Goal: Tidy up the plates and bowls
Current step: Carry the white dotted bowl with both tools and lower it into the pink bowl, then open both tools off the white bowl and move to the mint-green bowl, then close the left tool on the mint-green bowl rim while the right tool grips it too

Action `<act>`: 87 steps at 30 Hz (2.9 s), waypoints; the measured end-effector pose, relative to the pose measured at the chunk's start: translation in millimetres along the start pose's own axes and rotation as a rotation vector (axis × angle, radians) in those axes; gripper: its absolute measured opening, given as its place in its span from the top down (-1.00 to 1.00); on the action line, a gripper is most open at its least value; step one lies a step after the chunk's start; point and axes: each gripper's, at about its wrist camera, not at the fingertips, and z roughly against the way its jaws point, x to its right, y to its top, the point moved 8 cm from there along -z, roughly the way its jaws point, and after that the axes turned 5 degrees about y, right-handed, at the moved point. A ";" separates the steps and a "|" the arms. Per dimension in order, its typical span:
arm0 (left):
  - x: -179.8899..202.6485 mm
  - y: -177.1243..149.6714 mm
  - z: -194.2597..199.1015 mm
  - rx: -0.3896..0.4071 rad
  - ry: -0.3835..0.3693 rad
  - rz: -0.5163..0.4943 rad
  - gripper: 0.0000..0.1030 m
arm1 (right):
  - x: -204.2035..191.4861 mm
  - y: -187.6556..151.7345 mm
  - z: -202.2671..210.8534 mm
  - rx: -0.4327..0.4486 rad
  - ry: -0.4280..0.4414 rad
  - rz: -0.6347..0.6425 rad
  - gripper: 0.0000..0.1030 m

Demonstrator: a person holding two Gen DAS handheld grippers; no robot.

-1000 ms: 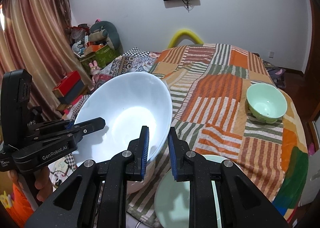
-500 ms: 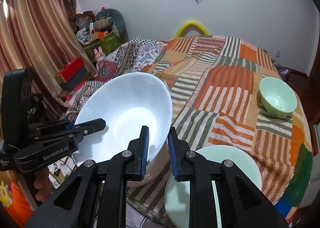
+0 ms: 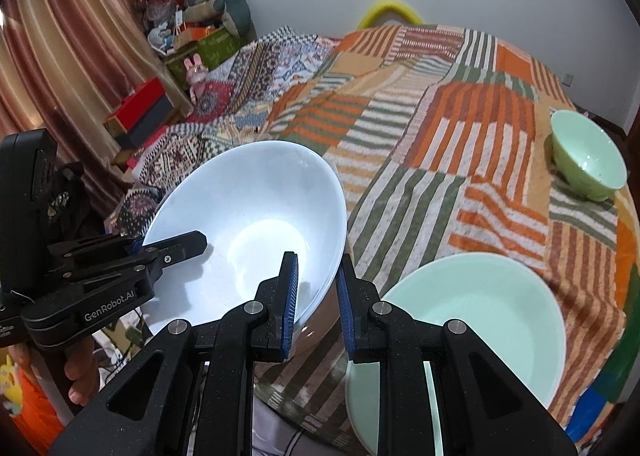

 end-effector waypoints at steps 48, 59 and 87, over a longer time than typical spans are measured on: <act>-21.9 -15.3 -44.1 -0.132 0.002 0.081 0.71 | 4.9 -16.2 -39.6 -0.119 0.011 0.006 0.61; -12.0 13.1 -5.3 0.021 0.067 0.020 0.23 | 6.6 2.2 -1.7 0.030 -0.043 0.050 -0.03; 173.2 89.2 33.7 0.203 -0.089 -0.188 -0.11 | 225.5 5.7 157.2 0.331 -0.341 -0.304 -0.06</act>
